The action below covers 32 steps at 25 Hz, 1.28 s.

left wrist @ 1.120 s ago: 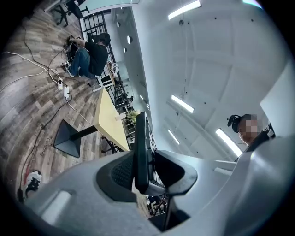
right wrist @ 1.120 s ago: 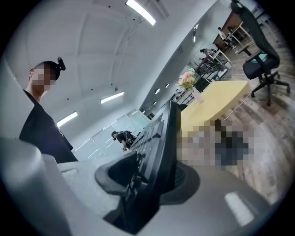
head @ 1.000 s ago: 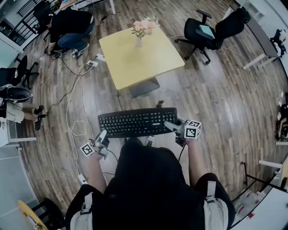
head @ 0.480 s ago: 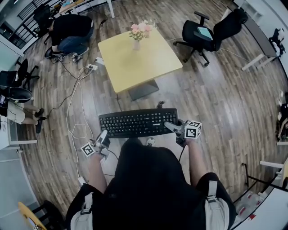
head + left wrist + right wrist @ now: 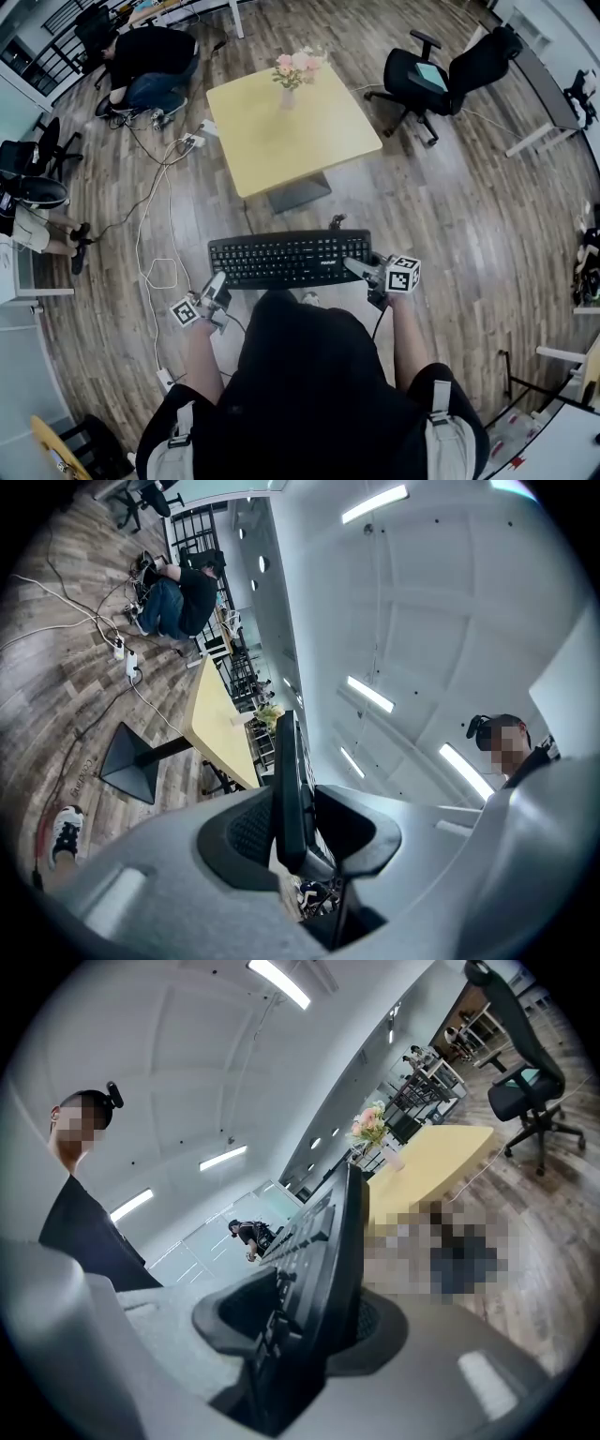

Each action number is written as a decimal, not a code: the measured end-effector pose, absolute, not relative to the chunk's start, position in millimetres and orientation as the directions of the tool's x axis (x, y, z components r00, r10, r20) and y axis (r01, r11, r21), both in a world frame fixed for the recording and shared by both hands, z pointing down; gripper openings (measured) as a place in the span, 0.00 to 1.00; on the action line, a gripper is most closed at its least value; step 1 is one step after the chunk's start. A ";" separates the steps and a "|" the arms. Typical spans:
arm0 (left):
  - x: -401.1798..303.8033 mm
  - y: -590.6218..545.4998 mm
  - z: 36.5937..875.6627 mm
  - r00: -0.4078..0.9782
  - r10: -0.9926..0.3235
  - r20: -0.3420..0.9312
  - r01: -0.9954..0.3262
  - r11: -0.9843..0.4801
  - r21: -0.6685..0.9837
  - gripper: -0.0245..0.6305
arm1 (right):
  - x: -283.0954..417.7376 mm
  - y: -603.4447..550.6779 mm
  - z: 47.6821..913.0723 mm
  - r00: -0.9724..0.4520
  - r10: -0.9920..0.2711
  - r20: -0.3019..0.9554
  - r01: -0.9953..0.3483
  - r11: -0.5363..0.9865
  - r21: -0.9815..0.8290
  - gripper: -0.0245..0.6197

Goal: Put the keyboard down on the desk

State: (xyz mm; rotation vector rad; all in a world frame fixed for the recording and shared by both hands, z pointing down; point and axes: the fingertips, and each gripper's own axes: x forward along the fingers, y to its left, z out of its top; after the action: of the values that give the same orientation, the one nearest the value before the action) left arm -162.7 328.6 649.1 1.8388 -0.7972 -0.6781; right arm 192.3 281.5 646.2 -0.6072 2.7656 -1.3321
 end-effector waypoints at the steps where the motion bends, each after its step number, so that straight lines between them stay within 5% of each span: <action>1: -162.7 326.9 650.3 0.627 -0.772 -0.100 -0.222 -0.301 0.928 0.21 | 192.3 279.7 647.3 -0.924 -0.348 0.156 -0.339 0.562 -0.755 0.29; 32: -212.6 162.0 662.3 0.655 -0.751 -0.086 -0.197 -0.279 0.940 0.21 | 144.3 129.9 661.1 -0.905 -0.380 0.192 -0.375 0.500 -0.780 0.30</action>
State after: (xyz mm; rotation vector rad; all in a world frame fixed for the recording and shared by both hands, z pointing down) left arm -212.6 162.0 662.3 1.8103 -0.7580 -0.6523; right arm 144.3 129.9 661.1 -0.6841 2.7162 -1.4109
